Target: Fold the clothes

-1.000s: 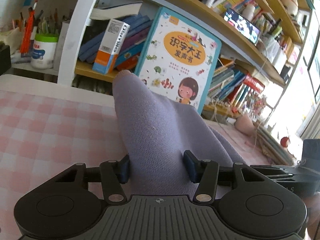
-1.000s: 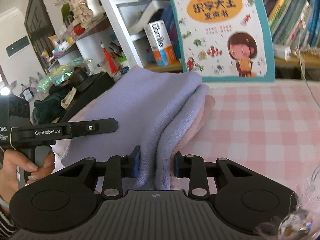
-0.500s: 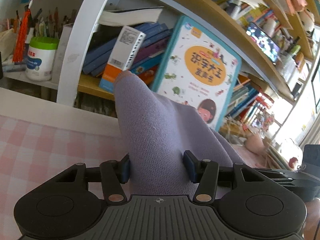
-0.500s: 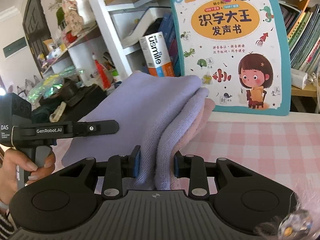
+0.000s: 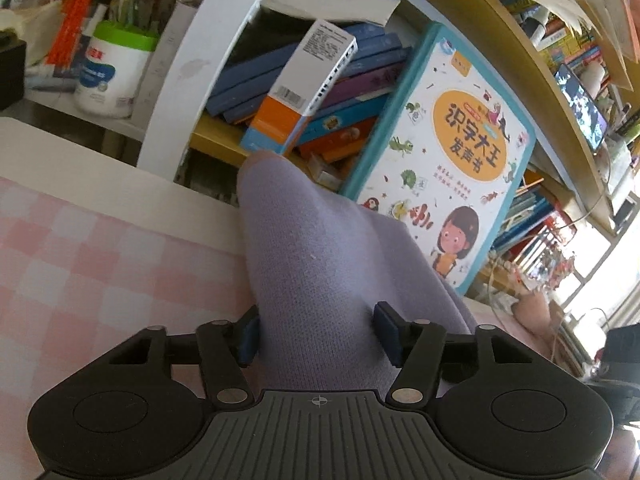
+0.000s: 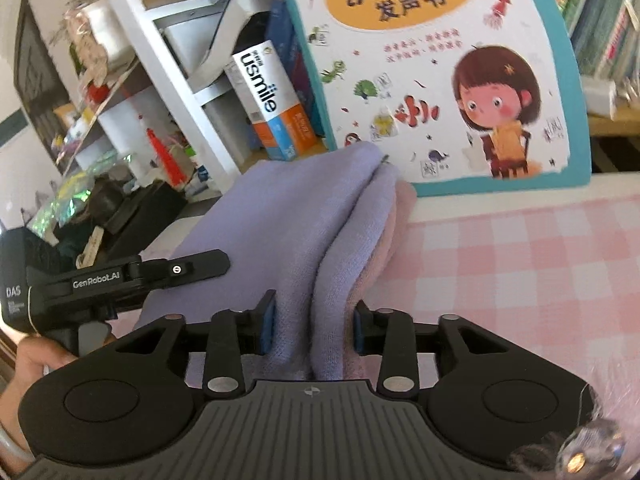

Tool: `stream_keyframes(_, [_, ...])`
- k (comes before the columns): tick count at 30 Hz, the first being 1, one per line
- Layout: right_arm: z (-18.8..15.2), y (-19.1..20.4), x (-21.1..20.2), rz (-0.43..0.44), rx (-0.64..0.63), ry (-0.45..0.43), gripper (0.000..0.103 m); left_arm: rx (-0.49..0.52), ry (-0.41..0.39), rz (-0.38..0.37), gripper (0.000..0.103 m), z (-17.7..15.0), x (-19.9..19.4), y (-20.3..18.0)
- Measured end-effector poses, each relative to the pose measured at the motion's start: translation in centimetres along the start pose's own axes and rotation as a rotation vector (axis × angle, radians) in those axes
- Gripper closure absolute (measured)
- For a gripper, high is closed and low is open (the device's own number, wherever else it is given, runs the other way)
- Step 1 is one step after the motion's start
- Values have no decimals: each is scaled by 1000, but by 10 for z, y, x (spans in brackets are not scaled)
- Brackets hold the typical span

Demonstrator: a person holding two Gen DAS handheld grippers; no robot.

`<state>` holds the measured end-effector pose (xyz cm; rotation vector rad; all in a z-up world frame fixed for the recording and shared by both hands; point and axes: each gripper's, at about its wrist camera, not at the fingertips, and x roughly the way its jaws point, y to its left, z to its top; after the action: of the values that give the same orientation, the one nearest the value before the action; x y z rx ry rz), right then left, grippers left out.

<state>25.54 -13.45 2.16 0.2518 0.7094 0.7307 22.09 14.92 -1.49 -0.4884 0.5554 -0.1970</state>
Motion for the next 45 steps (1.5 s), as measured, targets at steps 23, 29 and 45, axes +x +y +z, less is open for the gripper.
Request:
stream_keyframes(23, [-99, 54, -129, -283, -218, -161, 19, 318, -180, 203, 15, -91, -124, -109])
stream_keyframes(29, [-113, 64, -133, -348, -273, -171, 18, 396, -181, 248, 13, -105, -127, -120])
stream_keyframes(45, [-125, 72, -120, -413, -312, -134, 3, 457, -125, 290, 13, -122, -116, -118])
